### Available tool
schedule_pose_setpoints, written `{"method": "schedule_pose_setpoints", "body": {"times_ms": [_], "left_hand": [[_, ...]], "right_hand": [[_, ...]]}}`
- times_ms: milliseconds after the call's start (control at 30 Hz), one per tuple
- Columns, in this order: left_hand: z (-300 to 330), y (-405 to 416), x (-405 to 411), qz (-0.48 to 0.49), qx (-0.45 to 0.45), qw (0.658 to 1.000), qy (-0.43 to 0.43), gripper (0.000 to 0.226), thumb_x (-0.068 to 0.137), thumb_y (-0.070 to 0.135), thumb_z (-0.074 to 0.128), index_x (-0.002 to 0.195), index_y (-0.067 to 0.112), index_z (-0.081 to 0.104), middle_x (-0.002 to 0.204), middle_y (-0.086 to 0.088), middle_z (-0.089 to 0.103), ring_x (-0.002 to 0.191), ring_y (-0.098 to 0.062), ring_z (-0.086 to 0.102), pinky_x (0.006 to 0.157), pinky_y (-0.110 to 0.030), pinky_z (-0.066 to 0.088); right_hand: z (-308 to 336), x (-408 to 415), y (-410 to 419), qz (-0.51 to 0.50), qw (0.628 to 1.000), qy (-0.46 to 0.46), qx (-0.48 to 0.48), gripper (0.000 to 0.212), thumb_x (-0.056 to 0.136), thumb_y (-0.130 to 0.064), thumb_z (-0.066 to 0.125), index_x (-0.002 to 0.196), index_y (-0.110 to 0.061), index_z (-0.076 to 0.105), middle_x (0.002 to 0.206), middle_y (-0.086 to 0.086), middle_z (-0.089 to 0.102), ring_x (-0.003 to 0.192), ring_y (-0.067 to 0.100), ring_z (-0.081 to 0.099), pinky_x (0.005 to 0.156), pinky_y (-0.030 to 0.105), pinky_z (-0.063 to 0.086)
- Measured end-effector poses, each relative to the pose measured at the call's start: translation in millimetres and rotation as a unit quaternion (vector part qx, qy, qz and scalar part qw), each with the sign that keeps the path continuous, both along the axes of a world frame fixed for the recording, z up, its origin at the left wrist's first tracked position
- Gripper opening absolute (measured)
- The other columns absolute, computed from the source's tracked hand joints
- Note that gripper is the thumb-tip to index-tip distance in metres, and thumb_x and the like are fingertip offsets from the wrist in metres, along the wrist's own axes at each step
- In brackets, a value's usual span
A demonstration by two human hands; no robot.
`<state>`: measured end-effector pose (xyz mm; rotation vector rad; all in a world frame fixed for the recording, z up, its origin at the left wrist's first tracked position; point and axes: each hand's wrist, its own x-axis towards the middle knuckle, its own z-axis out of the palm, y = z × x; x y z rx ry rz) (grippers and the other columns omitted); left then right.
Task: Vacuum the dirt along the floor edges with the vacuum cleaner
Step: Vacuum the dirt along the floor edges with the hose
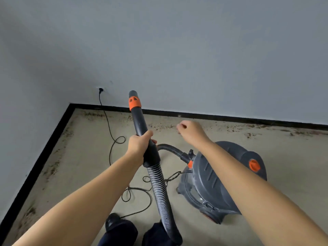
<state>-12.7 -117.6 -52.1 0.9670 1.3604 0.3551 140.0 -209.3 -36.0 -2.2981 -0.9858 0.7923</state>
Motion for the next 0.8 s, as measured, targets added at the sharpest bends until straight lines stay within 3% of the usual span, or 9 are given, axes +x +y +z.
{"method": "schedule_pose_setpoints", "body": {"times_ms": [100, 167, 233, 300, 367, 500, 567, 700, 800], "left_hand": [[4, 14, -30, -0.003, 0.055, 0.998, 0.029, 0.016, 0.083, 0.022, 0.063, 0.089, 0.011, 0.055, 0.061, -0.002, 0.070, 0.065, -0.024, 0.067, 0.075, -0.038, 0.057], [8, 20, -52, -0.009, 0.093, 0.995, 0.036, 0.012, 0.081, 0.021, 0.062, 0.086, 0.011, 0.057, 0.061, -0.001, 0.069, 0.062, -0.020, 0.067, 0.068, -0.032, 0.055], [13, 26, -74, -0.007, 0.114, 0.993, 0.033, 0.010, 0.080, 0.021, 0.061, 0.084, 0.012, 0.058, 0.061, 0.000, 0.070, 0.059, -0.016, 0.066, 0.061, -0.028, 0.051], [16, 32, -99, 0.011, 0.116, 0.993, 0.007, 0.010, 0.081, 0.022, 0.061, 0.085, 0.013, 0.058, 0.063, -0.001, 0.071, 0.059, -0.015, 0.066, 0.062, -0.029, 0.052], [19, 43, -129, 0.048, 0.109, 0.992, -0.051, 0.014, 0.084, 0.026, 0.063, 0.088, 0.013, 0.059, 0.070, -0.003, 0.072, 0.067, -0.019, 0.068, 0.070, -0.034, 0.056], [13, 59, -204, 0.091, 0.117, 0.975, -0.165, 0.032, 0.079, 0.046, 0.069, 0.103, 0.027, 0.057, 0.099, -0.002, 0.071, 0.093, -0.017, 0.068, 0.084, -0.035, 0.056], [1, 58, -236, 0.078, 0.112, 0.976, -0.171, 0.047, 0.071, 0.049, 0.071, 0.109, 0.030, 0.051, 0.106, 0.001, 0.065, 0.097, -0.012, 0.065, 0.085, -0.030, 0.055], [-13, 74, -282, 0.088, 0.131, 0.978, -0.135, 0.030, 0.079, 0.016, 0.070, 0.100, 0.026, 0.052, 0.084, 0.000, 0.060, 0.072, -0.004, 0.058, 0.069, -0.018, 0.050], [-11, 106, -319, 0.104, 0.104, 0.975, -0.169, 0.013, 0.073, 0.008, 0.063, 0.079, 0.010, 0.052, 0.068, -0.005, 0.058, 0.061, -0.011, 0.055, 0.063, -0.022, 0.048]], "right_hand": [[38, -38, 63, 0.044, 0.997, 0.039, 0.049, 0.046, 0.098, -0.032, 0.042, 0.106, 0.011, 0.060, 0.104, 0.028, 0.064, 0.083, 0.035, 0.060, 0.072, 0.037, 0.047], [54, -71, 101, 0.100, 0.990, 0.093, 0.033, 0.053, 0.097, -0.043, 0.044, 0.095, 0.007, 0.061, 0.090, 0.022, 0.065, 0.085, 0.038, 0.058, 0.071, 0.039, 0.046], [57, -108, 134, 0.152, 0.979, 0.138, -0.007, 0.045, 0.094, -0.051, 0.049, 0.090, -0.007, 0.060, 0.083, 0.005, 0.060, 0.085, 0.027, 0.056, 0.066, 0.033, 0.041], [52, -146, 163, 0.169, 0.973, 0.156, -0.022, 0.044, 0.092, -0.046, 0.054, 0.107, -0.006, 0.060, 0.101, 0.006, 0.065, 0.096, 0.026, 0.061, 0.081, 0.036, 0.048], [48, -187, 188, 0.175, 0.966, 0.189, -0.002, 0.038, 0.094, -0.037, 0.054, 0.108, -0.001, 0.056, 0.104, 0.013, 0.067, 0.092, 0.028, 0.066, 0.088, 0.043, 0.052], [54, -270, 237, 0.200, 0.951, 0.228, 0.060, 0.021, 0.097, -0.027, 0.049, 0.083, -0.011, 0.048, 0.077, 0.006, 0.062, 0.063, 0.021, 0.066, 0.073, 0.041, 0.057], [58, -307, 267, 0.191, 0.939, 0.275, 0.080, 0.019, 0.098, -0.024, 0.049, 0.082, -0.012, 0.047, 0.074, 0.005, 0.057, 0.055, 0.016, 0.059, 0.058, 0.035, 0.058], [60, -379, 320, 0.206, 0.912, 0.344, 0.083, 0.019, 0.099, -0.021, 0.048, 0.084, -0.010, 0.045, 0.072, 0.006, 0.052, 0.048, 0.014, 0.051, 0.044, 0.024, 0.047], [59, -424, 352, 0.259, 0.872, 0.411, 0.057, 0.021, 0.099, -0.028, 0.049, 0.092, -0.008, 0.050, 0.069, 0.003, 0.056, 0.046, 0.012, 0.051, 0.043, 0.023, 0.045]]}}
